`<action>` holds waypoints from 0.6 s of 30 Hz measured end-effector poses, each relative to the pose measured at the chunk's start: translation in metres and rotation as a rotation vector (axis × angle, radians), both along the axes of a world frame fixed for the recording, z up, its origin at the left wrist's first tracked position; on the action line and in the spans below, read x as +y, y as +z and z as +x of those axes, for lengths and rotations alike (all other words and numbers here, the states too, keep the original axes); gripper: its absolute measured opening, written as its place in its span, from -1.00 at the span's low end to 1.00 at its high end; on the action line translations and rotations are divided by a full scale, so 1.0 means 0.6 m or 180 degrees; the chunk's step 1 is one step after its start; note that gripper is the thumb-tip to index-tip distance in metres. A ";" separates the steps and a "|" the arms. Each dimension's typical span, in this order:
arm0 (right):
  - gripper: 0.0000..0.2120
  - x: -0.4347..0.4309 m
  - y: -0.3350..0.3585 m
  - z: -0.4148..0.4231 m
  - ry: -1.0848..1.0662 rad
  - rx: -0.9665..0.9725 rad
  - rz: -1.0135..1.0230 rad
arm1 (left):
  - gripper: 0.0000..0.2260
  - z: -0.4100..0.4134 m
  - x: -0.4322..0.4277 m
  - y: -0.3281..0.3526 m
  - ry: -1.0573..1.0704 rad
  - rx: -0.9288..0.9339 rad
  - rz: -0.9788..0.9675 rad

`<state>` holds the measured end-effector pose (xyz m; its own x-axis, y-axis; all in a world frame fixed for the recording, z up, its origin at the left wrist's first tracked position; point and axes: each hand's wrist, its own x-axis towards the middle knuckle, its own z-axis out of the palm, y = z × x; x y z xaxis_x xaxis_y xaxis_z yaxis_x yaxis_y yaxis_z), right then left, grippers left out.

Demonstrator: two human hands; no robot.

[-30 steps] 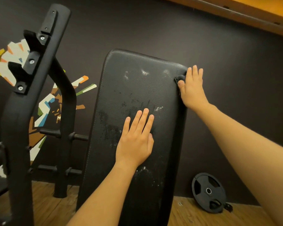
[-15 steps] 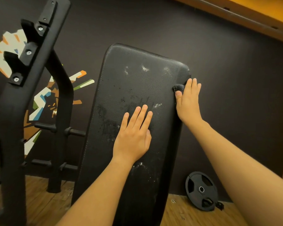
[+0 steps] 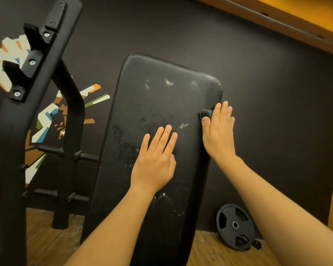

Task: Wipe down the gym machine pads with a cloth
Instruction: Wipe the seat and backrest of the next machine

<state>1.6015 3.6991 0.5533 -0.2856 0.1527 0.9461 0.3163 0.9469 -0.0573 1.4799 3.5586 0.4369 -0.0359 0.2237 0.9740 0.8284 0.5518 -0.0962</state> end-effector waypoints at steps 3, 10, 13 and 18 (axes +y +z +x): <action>-0.47 -0.004 0.026 -0.003 0.0178 0.0071 -0.0187 | -0.45 -0.002 0.000 0.001 0.0003 0.0000 0.0005; -0.35 -0.018 0.032 -0.022 0.1090 0.0995 -0.0838 | -0.45 -0.001 0.001 0.001 -0.0004 0.0006 -0.0013; -0.22 -0.026 0.043 -0.027 0.1155 0.1177 -0.1206 | -0.45 -0.004 0.001 0.001 0.0026 -0.0010 -0.0048; -0.22 -0.030 0.033 -0.031 0.1010 0.1035 -0.1117 | -0.45 -0.004 0.000 0.000 0.0002 0.0009 -0.0016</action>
